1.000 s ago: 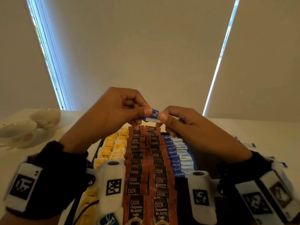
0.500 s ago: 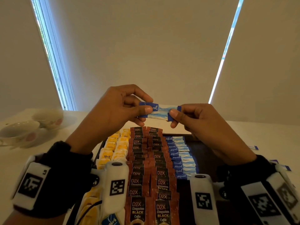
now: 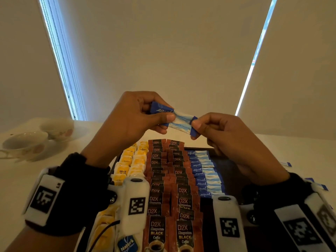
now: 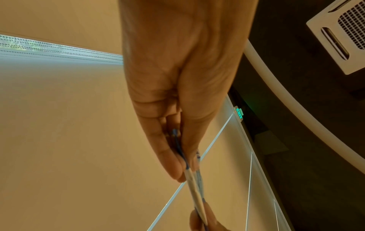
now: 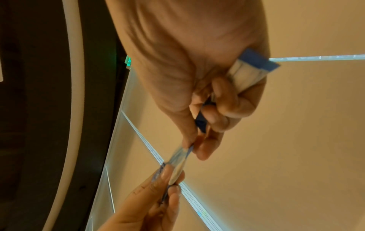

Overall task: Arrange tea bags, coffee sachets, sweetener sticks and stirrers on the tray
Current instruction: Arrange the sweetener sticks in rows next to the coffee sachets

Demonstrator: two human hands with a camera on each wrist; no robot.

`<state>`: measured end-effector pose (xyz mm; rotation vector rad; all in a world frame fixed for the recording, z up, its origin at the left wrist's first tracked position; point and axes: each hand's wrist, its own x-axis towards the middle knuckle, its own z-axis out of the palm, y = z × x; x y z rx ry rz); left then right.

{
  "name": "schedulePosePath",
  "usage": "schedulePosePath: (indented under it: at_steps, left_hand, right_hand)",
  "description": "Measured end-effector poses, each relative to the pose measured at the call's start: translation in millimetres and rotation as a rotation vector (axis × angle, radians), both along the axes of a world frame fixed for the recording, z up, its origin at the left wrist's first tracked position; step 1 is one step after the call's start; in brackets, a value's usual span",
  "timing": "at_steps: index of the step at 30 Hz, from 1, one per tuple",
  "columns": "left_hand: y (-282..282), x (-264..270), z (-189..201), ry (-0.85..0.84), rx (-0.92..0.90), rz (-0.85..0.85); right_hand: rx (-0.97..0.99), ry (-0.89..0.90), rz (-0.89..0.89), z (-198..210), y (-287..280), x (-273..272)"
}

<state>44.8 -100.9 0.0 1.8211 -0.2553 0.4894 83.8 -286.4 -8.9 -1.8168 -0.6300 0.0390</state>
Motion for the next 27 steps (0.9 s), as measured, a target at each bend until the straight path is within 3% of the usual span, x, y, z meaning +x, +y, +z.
schedulePosePath:
  at_steps: [9, 20, 27]
  left_hand:
    - [-3, 1, -2, 0.0, -0.027, 0.014]
    - [-3, 1, -5, 0.104, -0.027, -0.025]
    - [-4, 0, -3, 0.138, 0.004, -0.011]
  right_hand:
    - [0.112, 0.004, -0.119, -7, 5, 2]
    - [0.042, -0.184, -0.225, -13, 5, 7]
    - [-0.036, -0.177, -0.26, -7, -8, 4]
